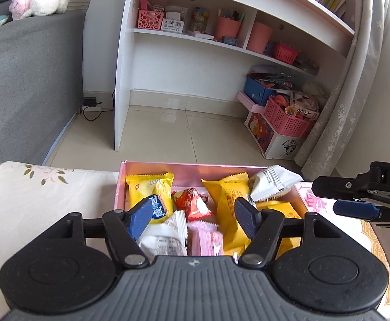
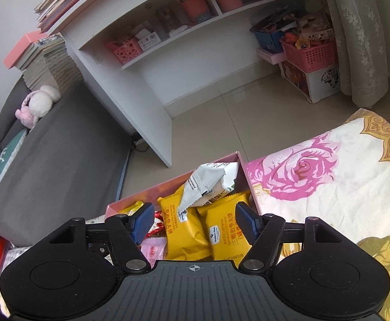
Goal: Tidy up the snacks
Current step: 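Open both grippers to drop the red candy pack and white pack into the box, then withdraw both open grippers, moving left gripper toward the clear-wrapped bar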
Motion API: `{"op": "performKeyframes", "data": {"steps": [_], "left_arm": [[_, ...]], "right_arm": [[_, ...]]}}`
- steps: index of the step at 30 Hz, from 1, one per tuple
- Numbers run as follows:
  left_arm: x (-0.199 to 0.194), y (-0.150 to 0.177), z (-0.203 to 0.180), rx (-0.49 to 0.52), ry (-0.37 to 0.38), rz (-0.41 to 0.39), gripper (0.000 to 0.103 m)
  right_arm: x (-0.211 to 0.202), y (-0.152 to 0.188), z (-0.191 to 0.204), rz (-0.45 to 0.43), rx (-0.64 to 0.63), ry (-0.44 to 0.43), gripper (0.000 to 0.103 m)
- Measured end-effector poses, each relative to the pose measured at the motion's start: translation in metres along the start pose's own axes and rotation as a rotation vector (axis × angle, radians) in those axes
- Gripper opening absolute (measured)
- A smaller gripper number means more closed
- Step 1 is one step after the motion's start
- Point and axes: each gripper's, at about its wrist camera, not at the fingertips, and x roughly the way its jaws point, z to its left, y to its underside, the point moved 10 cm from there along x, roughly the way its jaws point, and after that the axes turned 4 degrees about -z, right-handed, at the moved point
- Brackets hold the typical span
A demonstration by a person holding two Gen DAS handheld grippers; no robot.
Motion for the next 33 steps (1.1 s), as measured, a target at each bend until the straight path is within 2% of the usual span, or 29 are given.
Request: {"op": "performKeyframes", "data": {"steps": [6, 12, 22, 33], "left_arm": [[-0.022, 0.01, 0.002, -0.003, -0.007, 0.016, 0.069], [-0.045, 0.02, 0.006, 0.036, -0.03, 0.027, 0.077], [-0.08, 0.045, 0.026, 0.034, -0.044, 0.057, 0.1], [-0.09, 0.078, 0.059, -0.033, -0.104, 0.083, 0.103]], "right_arm": [[-0.027, 0.015, 0.005, 0.002, -0.014, -0.006, 0.073], [-0.051, 0.031, 0.009, 0.006, -0.04, -0.011, 0.08], [-0.081, 0.06, 0.016, 0.001, -0.064, -0.013, 0.09], [-0.086, 0.103, 0.018, 0.01, -0.127, 0.002, 0.093]]}}
